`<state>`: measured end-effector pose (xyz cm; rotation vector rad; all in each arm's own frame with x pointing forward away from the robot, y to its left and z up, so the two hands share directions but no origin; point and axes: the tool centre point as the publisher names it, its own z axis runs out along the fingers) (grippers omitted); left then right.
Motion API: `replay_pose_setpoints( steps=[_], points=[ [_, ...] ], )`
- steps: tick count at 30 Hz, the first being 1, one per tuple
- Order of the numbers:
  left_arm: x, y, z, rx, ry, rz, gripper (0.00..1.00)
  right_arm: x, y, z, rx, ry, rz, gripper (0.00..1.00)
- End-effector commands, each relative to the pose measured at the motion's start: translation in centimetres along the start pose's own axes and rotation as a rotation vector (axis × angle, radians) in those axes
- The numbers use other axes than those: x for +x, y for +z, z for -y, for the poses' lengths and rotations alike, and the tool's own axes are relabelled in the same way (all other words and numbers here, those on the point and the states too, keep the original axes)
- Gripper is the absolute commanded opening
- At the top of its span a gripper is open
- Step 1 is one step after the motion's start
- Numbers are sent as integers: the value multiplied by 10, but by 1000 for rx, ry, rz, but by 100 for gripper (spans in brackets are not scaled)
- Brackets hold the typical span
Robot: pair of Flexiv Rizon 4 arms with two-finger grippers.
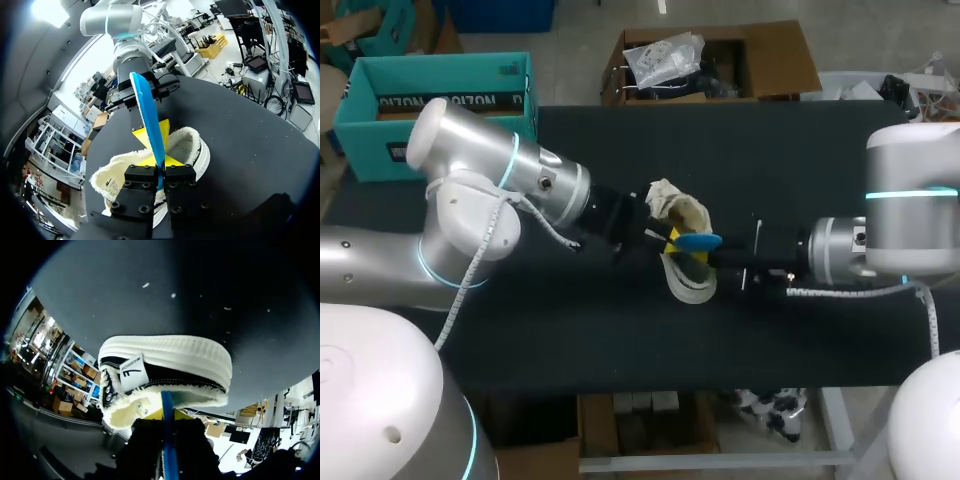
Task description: Open the shoe tongue, take the insole out of the shoe, put the insole back into the shoe, and pack the shoe into the shoebox
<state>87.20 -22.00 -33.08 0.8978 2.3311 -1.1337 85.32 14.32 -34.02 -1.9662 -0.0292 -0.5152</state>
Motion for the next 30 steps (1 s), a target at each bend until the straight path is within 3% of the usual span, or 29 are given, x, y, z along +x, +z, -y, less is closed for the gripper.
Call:
replay_pose_setpoints(
  steps=[1, 10, 11, 13, 21, 25, 26, 28, 30],
  points=[
    [-3, 9, -10, -9, -13, 2, 0, 8, 6, -14, 4, 4, 6, 0],
    [-12, 16, -27, -21, -77, 3, 0, 18, 15, -36, 2, 38, 12, 0],
    [-12, 16, -27, -21, -82, 1, 24, 18, 15, -37, 4, 39, 12, 0],
    [-12, 15, -27, -21, -85, -3, 39, 19, 15, -39, 4, 45, 11, 0],
    [-4, 2, -12, -6, -79, -19, 44, 18, 12, -40, 4, 39, 4, 0],
    [-5, 2, -4, -6, -72, -18, 38, 17, 13, -34, -2, 19, 11, 0],
    [-5, 2, -2, -5, -69, -17, 30, 17, 13, -33, -3, 15, 13, 0],
    [-6, 3, 0, -5, -65, -13, 0, 16, 13, -30, -5, 11, 15, 0],
    [-6, 4, 2, -9, -62, -13, 0, 14, 12, -28, -7, 6, 20, 0]
  ],
)
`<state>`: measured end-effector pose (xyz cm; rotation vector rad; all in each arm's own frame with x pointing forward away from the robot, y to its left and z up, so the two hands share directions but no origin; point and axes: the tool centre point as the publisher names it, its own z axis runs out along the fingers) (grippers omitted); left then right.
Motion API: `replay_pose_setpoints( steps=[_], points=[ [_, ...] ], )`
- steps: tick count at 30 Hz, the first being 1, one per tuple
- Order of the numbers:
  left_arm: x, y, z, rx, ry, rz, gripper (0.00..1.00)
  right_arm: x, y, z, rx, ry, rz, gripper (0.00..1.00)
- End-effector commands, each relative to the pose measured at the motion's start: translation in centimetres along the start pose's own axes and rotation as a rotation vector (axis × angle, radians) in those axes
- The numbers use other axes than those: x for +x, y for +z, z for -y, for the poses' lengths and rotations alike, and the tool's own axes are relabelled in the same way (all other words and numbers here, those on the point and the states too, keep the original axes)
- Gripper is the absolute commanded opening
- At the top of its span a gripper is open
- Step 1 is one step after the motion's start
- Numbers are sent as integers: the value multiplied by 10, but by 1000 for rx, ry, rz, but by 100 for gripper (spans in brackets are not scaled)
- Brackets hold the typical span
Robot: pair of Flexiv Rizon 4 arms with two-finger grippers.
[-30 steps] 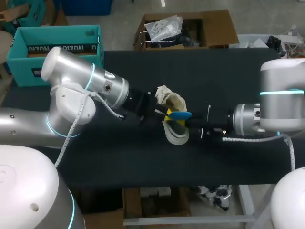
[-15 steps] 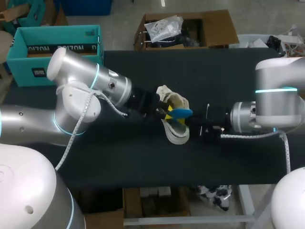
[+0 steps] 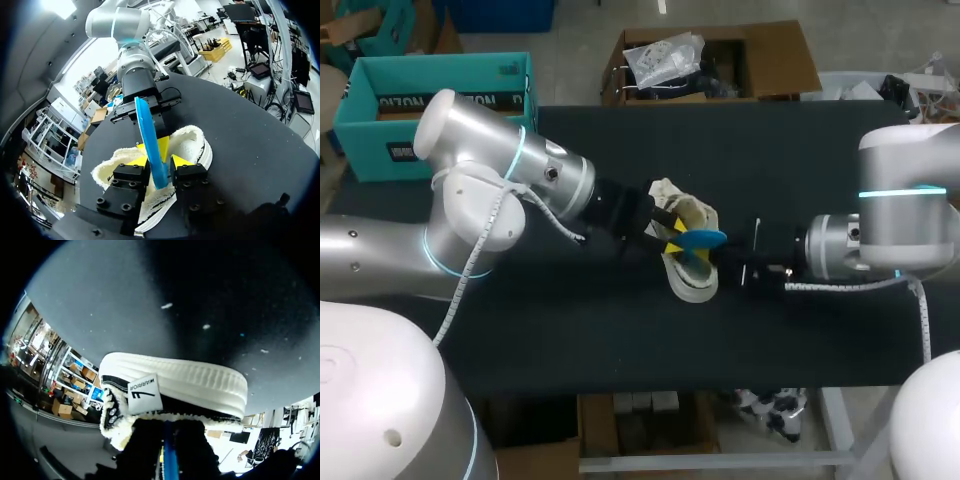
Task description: Open the shoe tongue, take the insole out of the shoe, put the insole back into the shoe, and pack the shoe into the shoebox
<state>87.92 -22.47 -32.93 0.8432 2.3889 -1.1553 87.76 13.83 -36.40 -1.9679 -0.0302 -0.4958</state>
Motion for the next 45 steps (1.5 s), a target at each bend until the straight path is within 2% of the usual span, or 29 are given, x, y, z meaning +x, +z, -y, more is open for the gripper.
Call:
replay_pose_setpoints(
  steps=[1, 2, 5, 8, 9, 11, 12, 13, 16, 19, 22, 25, 26, 32, 35, 36, 37, 38, 40, 42, 45],
  points=[
    [3, 1, 4, -11, 1, 4, 0, -2, 0, 3, -9, -4, 8, 7],
    [3, 2, 4, -12, 1, 3, 0, -3, -1, 4, -10, -7, 11, 19],
    [6, 3, 5, -12, 1, 0, 0, -6, -1, 10, -18, -10, 23, 38],
    [11, 1, 6, -12, 3, 0, 0, -13, -4, 16, -24, -9, 34, 70],
    [12, 0, 6, -10, 2, 2, 0, -16, -5, 18, -25, -9, 35, 76],
    [15, -2, 4, -6, -7, 9, 0, -22, -10, 21, -20, -14, 33, 78],
    [16, -4, 2, -3, -15, 15, 0, -24, -12, 22, -21, -13, 29, 78],
    [18, -5, 1, 3, -22, 17, 0, -26, -13, 22, -14, -15, 23, 72],
    [21, -7, -1, 11, -34, 29, 0, -28, -16, 23, 7, -30, 11, 49],
    [24, -8, -1, 17, -41, 32, 0, -30, -16, 23, 25, -40, 4, 43],
    [27, -8, -1, 22, -45, 34, 0, -31, -17, 21, 39, -45, -1, 29],
    [28, -8, 0, 27, -49, 35, 0, -31, -18, 19, 53, -53, -2, 10],
    [28, -8, 0, 27, -50, 36, 0, -30, -18, 19, 55, -54, -1, 0],
    [27, -7, 1, 25, -57, 38, 0, -20, -16, 16, 75, -83, 9, 0],
    [25, -8, 1, 23, -64, 43, 0, -14, -12, 17, 58, -92, 20, 0],
    [24, -8, 1, 23, -66, 44, 3, -13, -12, 17, 56, -95, 22, 0],
    [23, -8, 1, 24, -69, 45, 18, -11, -11, 17, 46, -96, 24, 0],
    [22, -8, 1, 24, -72, 45, 27, -9, -11, 18, 40, -96, 26, 0],
    [21, -8, 1, 23, -77, 45, 38, -5, -10, 18, 22, -97, 31, 0],
    [21, -8, 0, 21, -83, 43, 44, -2, -9, 18, 15, -100, 33, 0],
    [19, -7, -1, 12, -88, 39, 43, 0, -8, 19, -7, -106, 33, 0]
  ],
)
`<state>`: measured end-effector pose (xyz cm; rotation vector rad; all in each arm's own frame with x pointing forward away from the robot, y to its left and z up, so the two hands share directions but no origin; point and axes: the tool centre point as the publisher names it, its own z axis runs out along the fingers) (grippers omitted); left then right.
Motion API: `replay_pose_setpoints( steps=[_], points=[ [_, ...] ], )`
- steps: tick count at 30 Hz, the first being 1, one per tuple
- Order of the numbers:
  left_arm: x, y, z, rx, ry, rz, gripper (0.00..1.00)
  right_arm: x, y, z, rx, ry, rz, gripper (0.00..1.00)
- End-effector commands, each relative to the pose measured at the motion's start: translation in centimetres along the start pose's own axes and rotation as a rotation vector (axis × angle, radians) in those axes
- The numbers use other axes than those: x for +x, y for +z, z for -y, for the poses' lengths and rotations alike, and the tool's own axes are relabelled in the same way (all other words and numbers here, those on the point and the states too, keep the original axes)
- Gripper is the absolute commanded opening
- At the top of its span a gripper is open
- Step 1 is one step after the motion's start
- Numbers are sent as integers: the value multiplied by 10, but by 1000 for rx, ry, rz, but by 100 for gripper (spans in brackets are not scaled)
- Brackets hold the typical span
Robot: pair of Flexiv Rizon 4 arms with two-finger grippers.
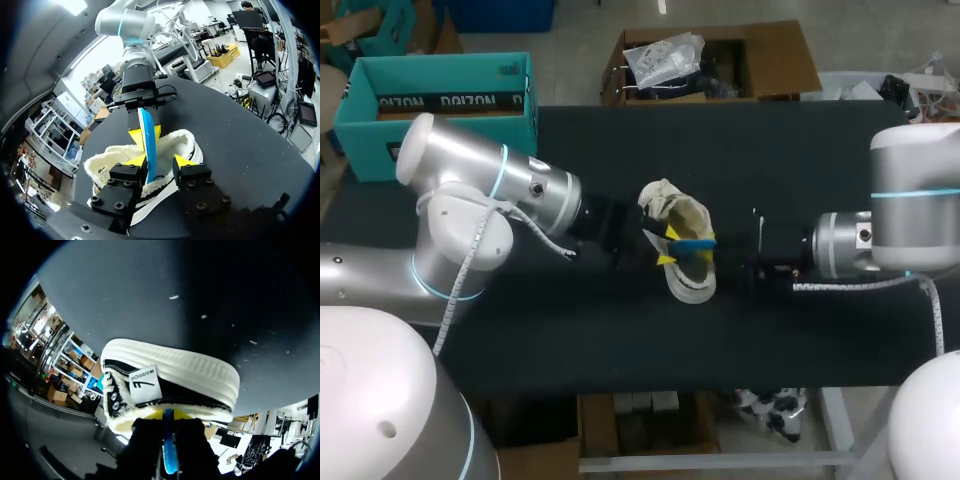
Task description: Open the shoe tongue, take the insole out of the shoe, put the insole back into the shoe, and pack the shoe into the shoebox
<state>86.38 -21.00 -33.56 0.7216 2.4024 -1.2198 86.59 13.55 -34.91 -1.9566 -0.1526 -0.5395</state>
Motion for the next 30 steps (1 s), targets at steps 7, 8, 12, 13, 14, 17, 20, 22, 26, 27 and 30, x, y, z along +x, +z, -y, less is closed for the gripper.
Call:
replay_pose_setpoints(
  steps=[7, 8, 12, 13, 14, 17, 20, 22, 26, 27, 30],
  points=[
    [-4, 4, 0, -24, -10, -1, 34, 10, 5, -9, -42, 13, 18, 0],
    [-4, 5, 0, -27, -11, -1, 33, 10, 6, -12, -38, 15, 18, 0],
    [-5, 8, -1, -41, -15, 2, 25, 10, 9, -22, -23, 27, 19, 0],
    [-6, 8, -1, -45, -16, 5, 23, 10, 10, -24, -19, 28, 20, 0],
    [-6, 9, -1, -48, -17, 9, 22, 9, 10, -26, -18, 28, 19, 0],
    [-8, 10, 0, -50, -21, 18, 25, 9, 11, -28, -12, 31, 20, 0],
    [-11, 11, 1, -52, -23, 32, 25, 8, 12, -28, -11, 32, 22, 0],
    [-13, 12, 2, -49, -27, 38, 24, 7, 12, -28, -10, 31, 23, 0],
    [-14, 15, 3, -48, -29, 45, 0, 5, 12, -27, -10, 31, 27, 0],
    [-14, 16, 3, -50, -27, 42, 0, 5, 12, -27, -10, 32, 29, 0],
    [-13, 16, 4, -49, -22, 38, 0, 1, 8, -19, -15, 28, 31, 14]
  ],
)
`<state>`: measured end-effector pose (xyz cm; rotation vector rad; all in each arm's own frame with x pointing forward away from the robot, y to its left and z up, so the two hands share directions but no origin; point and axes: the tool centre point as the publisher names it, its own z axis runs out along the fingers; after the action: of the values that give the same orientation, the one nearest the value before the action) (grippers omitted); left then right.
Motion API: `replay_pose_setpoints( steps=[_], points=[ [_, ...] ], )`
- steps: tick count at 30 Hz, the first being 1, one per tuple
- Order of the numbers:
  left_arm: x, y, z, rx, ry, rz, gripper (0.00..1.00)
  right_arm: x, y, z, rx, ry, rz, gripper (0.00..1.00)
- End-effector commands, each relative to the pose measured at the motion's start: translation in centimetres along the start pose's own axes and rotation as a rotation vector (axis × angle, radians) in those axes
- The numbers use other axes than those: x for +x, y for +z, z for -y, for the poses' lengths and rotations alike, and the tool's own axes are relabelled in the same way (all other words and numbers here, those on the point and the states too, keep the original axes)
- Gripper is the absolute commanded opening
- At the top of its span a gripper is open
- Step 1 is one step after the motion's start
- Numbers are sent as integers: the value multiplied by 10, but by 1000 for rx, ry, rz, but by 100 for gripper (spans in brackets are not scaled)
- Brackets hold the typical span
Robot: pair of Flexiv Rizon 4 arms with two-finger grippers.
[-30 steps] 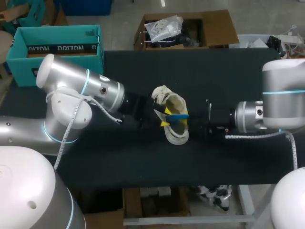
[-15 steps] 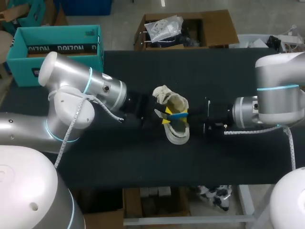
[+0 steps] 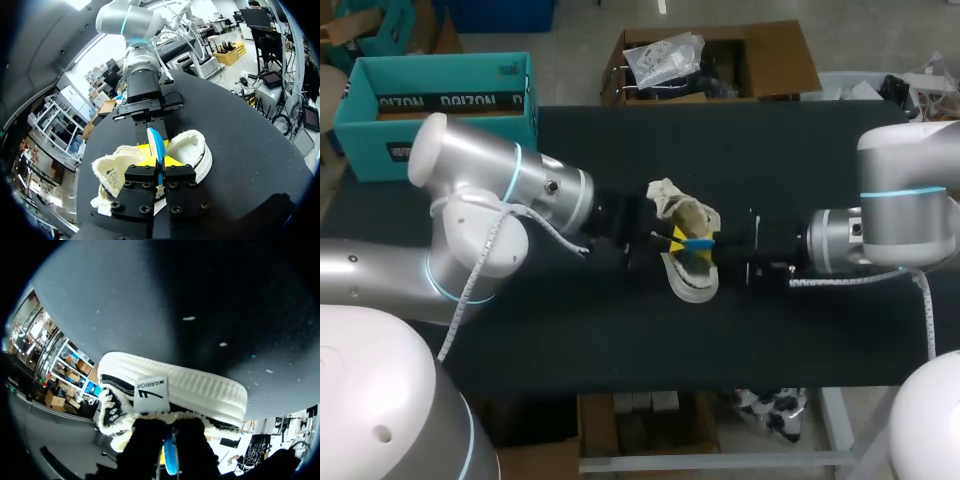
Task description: Open the shoe tongue, take the insole out of the shoe, put the insole back into the shoe, and pack the shoe into the shoebox
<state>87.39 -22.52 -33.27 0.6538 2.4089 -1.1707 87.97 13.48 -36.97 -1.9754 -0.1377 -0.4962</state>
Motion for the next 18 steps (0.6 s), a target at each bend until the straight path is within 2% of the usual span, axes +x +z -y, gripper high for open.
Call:
replay_pose_setpoints(
  steps=[1, 2, 4, 11, 18],
  points=[
    [2, 3, 1, -1, 3, 3, 0, -3, -4, 6, -10, -4, 3, 30],
    [2, 2, 0, 1, 4, 3, 0, -5, -6, 9, -14, -5, 2, 38],
    [3, 0, -1, 2, 5, 5, 0, -7, -9, 15, -31, -6, -1, 45],
    [6, -3, -4, 10, -7, 12, 0, -16, -18, 29, -61, -10, -12, 44],
    [9, -2, -7, 9, -14, 9, 0, -18, -19, 34, -47, -32, -15, 41]
  ],
)
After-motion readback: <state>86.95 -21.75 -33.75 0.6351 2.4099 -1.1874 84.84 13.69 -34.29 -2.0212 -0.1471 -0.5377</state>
